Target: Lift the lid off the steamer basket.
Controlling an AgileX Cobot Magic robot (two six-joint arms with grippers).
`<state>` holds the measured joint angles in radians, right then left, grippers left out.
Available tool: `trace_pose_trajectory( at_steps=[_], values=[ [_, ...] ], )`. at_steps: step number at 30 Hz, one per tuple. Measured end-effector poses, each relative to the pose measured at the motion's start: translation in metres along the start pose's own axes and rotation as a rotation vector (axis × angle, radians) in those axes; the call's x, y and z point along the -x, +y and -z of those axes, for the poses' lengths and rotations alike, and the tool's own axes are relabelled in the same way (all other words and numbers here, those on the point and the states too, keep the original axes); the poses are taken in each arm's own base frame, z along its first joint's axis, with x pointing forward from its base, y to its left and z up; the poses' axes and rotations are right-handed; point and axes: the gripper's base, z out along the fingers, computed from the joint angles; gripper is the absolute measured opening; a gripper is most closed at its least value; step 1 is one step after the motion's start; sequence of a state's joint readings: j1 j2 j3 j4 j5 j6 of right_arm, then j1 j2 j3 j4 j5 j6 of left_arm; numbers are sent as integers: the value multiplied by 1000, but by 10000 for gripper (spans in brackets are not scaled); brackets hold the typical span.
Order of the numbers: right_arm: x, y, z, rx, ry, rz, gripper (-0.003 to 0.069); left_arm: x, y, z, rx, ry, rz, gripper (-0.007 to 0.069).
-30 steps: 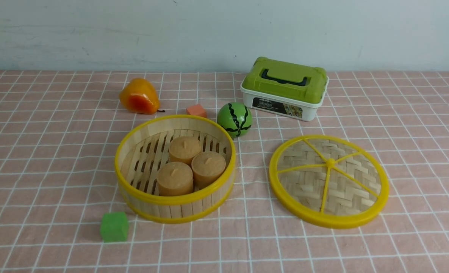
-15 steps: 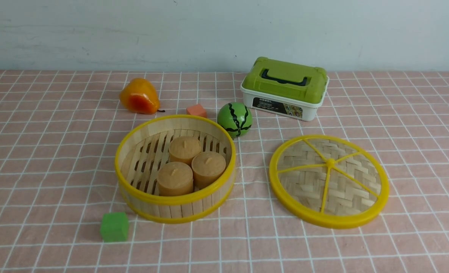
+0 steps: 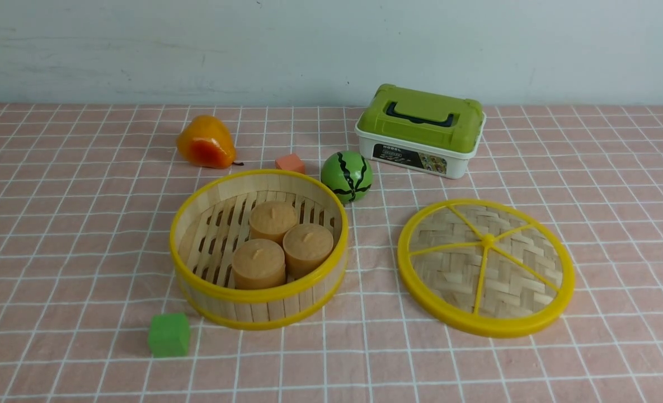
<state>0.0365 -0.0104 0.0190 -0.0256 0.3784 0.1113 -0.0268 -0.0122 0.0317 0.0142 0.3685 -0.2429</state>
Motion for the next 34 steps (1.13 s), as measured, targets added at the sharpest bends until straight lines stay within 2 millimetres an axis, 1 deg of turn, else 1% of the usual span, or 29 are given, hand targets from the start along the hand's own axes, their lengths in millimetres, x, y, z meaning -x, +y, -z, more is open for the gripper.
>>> trace_pose_trajectory(
  at_steps=[34],
  values=[
    [0,0,0,0,1,0,85,0,0,0,0,0,0,239]
  ],
)
